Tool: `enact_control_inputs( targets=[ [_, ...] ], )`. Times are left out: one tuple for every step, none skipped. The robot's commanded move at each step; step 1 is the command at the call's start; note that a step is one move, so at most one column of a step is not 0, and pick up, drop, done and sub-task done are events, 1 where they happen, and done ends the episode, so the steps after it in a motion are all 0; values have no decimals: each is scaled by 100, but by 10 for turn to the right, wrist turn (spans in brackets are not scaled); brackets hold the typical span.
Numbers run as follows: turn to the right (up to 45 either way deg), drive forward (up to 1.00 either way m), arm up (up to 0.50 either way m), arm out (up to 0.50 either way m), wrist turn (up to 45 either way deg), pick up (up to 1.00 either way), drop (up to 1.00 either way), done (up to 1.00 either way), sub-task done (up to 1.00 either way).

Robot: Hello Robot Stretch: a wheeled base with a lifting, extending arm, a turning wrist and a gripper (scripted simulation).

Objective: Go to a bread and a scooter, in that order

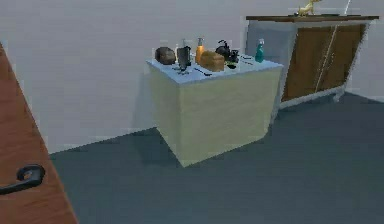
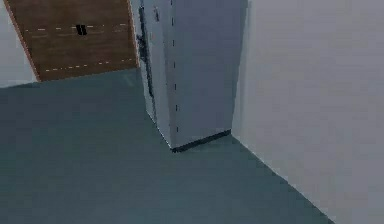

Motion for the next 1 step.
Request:
enact_control_inputs(
  targets=[
    [0, 90, 0, 0, 0, 0, 0, 0, 0]
  ],
)
